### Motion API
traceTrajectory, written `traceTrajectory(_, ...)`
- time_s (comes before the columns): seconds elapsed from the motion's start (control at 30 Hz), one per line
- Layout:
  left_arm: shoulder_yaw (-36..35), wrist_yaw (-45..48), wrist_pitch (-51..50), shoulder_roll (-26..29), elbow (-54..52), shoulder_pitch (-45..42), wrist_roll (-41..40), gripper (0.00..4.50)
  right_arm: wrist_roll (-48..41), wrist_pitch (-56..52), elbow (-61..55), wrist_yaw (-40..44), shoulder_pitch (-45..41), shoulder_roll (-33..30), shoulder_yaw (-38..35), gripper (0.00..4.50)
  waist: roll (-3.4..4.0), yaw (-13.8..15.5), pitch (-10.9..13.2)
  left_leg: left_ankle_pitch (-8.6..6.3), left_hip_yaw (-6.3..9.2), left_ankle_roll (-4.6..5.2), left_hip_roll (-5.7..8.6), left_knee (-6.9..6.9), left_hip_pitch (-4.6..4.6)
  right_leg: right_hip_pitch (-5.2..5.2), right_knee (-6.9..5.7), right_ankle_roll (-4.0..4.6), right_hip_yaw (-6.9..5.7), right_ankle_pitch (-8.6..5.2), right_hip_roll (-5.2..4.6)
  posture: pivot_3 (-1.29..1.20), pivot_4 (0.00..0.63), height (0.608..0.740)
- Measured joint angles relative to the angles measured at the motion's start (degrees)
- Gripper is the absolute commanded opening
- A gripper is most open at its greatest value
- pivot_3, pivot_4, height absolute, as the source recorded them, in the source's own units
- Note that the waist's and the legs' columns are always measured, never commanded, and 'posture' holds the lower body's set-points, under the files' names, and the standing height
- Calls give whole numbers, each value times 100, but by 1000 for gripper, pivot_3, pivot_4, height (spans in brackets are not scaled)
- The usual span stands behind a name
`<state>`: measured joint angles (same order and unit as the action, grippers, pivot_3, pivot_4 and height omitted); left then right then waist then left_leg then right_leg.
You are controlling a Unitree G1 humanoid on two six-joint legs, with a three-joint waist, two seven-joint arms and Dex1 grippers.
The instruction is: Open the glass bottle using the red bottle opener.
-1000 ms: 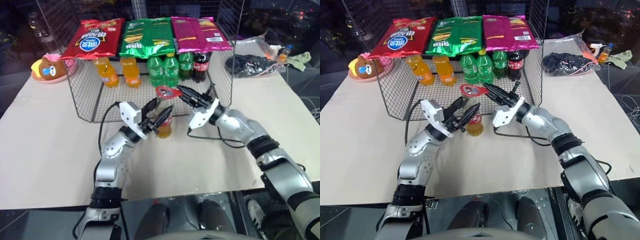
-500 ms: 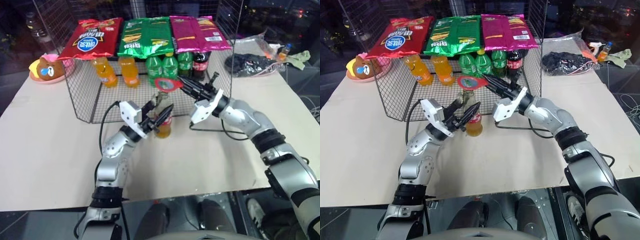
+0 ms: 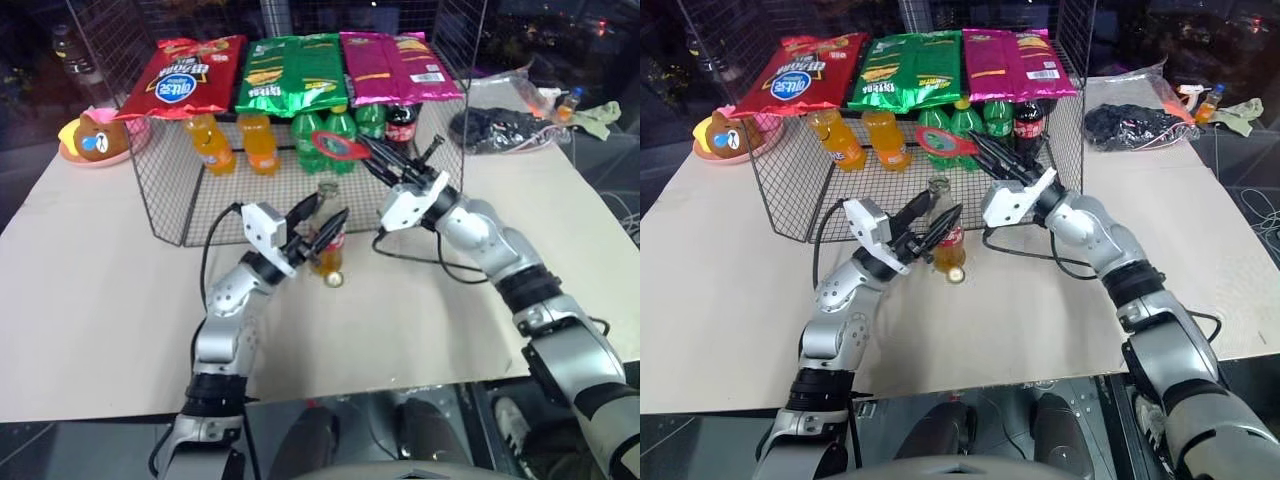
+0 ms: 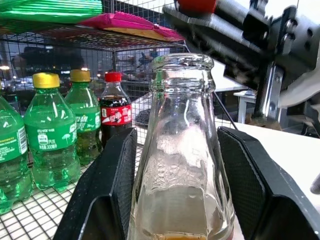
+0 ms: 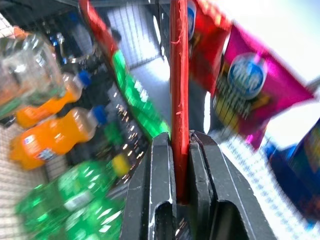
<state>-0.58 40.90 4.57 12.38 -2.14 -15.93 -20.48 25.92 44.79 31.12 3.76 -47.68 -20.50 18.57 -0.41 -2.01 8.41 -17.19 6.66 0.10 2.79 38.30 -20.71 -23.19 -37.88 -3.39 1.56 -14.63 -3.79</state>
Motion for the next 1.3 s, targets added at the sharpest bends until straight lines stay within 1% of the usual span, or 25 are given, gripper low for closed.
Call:
traceTrajectory(0.17,9,-17,47,0,12,-1,8,2009,-530,-519,-396,475,307,185,-110,0,0,-1,0,0,2,0,-2,-1,-1,0,1,0,-1,0,0,0,150,740)
traceTrajectory(0.2,14,-19,53,0,15,1,10,3015,-598,-619,-475,561,389,224,-112,0,0,2,0,0,2,0,-2,0,-1,0,1,0,-1,0,0,0,150,740)
traceTrajectory(0.23,28,-19,33,9,62,23,42,3331,-626,-673,-532,613,437,251,-112,0,0,0,0,0,1,0,-1,0,-1,0,1,0,-1,0,0,0,150,740)
traceTrajectory(0.3,121,-65,-59,-7,347,185,129,4280,-747,-838,-648,741,539,313,-113,0,-3,-13,8,0,-1,0,0,0,-22,-23,-4,0,1,0,1,0,150,740)
traceTrajectory(0.33,121,-67,-61,-7,352,191,130,4394,-754,-847,-649,748,543,313,-115,0,-3,-13,8,0,-1,0,-1,0,-27,-27,-5,-1,1,0,1,0,150,740)
traceTrajectory(0.53,110,-65,-57,-2,349,164,113,4394,-882,-1029,-706,913,606,392,-155,0,-2,-19,9,0,-6,-1,-3,-3,-38,-41,-1,0,4,0,0,0,150,740)
traceTrajectory(0.67,111,-57,-57,11,349,167,112,4394,-1204,-1358,-791,1160,699,472,-209,0,-2,-18,9,0,-4,-1,-4,-3,-38,-40,-2,0,2,0,0,0,150,740)
traceTrajectory(0.83,119,52,-197,117,115,344,30,4394,-1908,-2784,-1290,1781,1228,642,-364,0,-2,-17,9,0,-3,0,-7,-4,-41,-42,0,0,4,0,-1,0,150,740)
traceTrajectory(0.97,111,78,-420,209,-135,467,-88,4394,-2222,-3929,-1737,2168,1584,652,-390,0,1,-15,11,-1,-3,0,-7,-4,-41,-42,-1,0,4,0,-1,0,150,740)
traceTrajectory(1.1,115,118,-554,348,-296,536,-106,4394,-2304,-4560,-2132,2343,1727,627,-390,0,1,-15,11,-1,-3,0,-7,-6,-41,-43,0,0,2,0,0,0,150,740)
traceTrajectory(1.3,101,129,-651,547,-530,732,-106,4394,-2686,-5720,-3063,2600,2282,547,-548,0,2,2,11,-2,-2,1,-6,-7,-43,-43,4,0,2,0,-4,0,150,740)
